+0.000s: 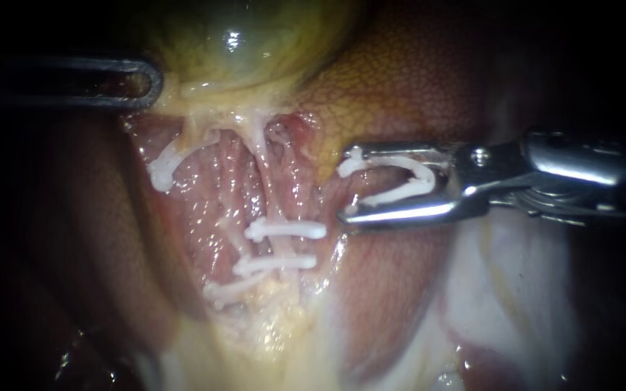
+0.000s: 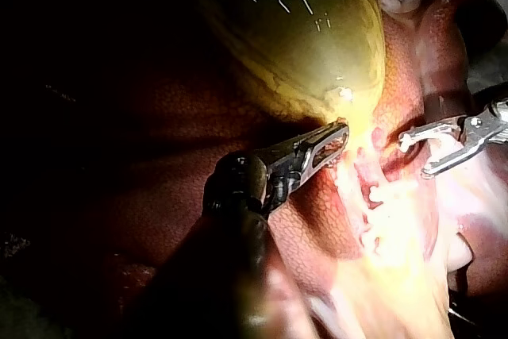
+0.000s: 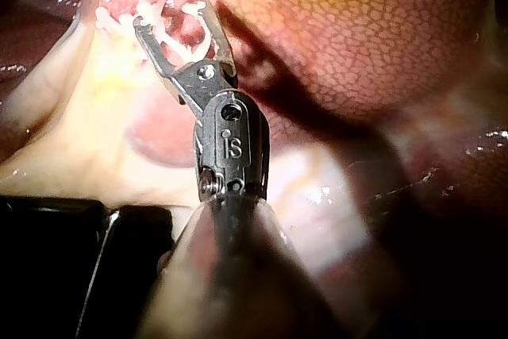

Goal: Clipping third clip right tube

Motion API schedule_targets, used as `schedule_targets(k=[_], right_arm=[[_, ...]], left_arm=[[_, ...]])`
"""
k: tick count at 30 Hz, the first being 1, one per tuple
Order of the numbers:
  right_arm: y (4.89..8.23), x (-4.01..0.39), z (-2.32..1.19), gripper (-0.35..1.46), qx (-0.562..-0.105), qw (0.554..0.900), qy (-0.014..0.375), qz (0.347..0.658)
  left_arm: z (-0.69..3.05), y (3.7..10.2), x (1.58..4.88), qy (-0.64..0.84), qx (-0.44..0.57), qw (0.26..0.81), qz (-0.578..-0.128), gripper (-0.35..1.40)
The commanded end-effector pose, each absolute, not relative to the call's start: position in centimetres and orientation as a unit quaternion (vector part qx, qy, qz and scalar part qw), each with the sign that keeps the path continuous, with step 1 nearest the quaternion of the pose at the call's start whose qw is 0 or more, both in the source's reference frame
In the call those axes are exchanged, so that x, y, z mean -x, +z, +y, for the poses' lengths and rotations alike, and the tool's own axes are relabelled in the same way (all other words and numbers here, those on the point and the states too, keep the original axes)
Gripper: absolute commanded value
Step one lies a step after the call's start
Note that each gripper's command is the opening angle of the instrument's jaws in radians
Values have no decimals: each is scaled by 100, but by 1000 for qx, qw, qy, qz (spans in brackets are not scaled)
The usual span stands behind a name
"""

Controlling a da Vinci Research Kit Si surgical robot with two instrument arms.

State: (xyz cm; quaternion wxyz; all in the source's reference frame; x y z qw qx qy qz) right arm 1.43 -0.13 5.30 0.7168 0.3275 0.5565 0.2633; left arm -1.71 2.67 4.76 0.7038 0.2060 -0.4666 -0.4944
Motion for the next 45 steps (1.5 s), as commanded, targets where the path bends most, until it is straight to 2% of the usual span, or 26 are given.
schedule_targets(k=[1,9,16,22,29,32,40,45], right_arm=[[536,-148,-15,48,-330,716,264,556],[579,-183,-31,48,-337,712,269,554],[590,-203,-24,48,-376,695,263,553],[591,-211,-17,46,-418,628,274,596],[587,-211,-10,45,-453,572,255,634],[580,-210,-8,45,-463,559,246,643],[552,-210,2,44,-457,555,265,642],[548,-210,7,41,-456,555,269,642]], left_arm=[[267,476,172,-495,-205,704,-466,-35],[265,477,173,-494,-206,704,-467,-35],[264,476,173,-493,-207,704,-467,-35],[264,476,174,-493,-207,704,-467,-35],[264,477,174,-494,-207,704,-467,-35],[264,477,174,-494,-207,704,-467,-35],[264,477,174,-494,-207,704,-467,-35],[264,477,175,-494,-207,704,-467,-35]])
